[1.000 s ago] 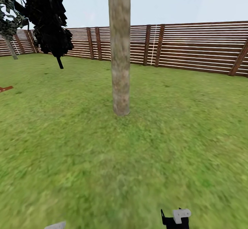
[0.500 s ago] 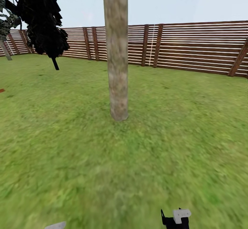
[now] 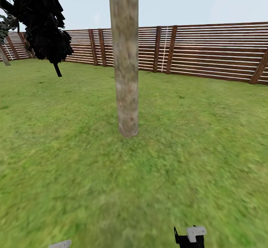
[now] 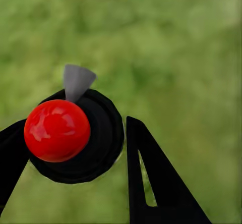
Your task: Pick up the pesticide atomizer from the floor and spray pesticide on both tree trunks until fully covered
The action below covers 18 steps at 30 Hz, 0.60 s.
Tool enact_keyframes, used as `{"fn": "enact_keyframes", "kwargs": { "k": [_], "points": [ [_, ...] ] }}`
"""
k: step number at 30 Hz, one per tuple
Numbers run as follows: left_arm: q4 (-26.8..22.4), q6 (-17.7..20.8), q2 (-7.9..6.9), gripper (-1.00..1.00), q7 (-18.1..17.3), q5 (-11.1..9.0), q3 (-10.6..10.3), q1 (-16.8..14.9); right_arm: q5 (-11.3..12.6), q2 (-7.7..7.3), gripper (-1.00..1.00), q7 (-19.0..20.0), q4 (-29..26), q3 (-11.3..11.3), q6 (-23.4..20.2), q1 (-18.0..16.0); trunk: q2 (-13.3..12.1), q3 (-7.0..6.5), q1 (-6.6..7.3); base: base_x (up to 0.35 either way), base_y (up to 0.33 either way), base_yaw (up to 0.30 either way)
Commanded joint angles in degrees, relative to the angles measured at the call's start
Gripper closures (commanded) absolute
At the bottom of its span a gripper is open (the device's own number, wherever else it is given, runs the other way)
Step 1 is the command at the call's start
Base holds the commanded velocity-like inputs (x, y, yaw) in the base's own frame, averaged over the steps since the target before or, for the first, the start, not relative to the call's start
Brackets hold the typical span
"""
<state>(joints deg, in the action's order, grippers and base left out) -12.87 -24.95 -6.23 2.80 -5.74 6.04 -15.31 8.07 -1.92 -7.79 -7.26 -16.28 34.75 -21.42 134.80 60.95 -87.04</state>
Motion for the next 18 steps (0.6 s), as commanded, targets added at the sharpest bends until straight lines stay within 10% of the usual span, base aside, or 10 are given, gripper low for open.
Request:
{"fn": "enact_keyframes", "kwargs": {
  "k": [1, 18],
  "points": [
    [0.0, -0.2, -0.01, 1.0, -0.1, -0.6, -0.1, -0.1, 0.5, -0.03, -1.0, -0.2, 0.0, -0.5, 0.1, 0.0, 0.0, 0.02, -0.03, 0.34, 0.0, 0.0],
    [-0.1, -0.3, -0.65, 1.0, -0.1, -0.6, -0.1, 0.0, 0.7, 0.07, -1.0, -0.2, 0.0, -0.6, 0.1, 0.0, 0.0, -0.56, -0.03, 0.34, 0.0, 0.0]
  ]
}}
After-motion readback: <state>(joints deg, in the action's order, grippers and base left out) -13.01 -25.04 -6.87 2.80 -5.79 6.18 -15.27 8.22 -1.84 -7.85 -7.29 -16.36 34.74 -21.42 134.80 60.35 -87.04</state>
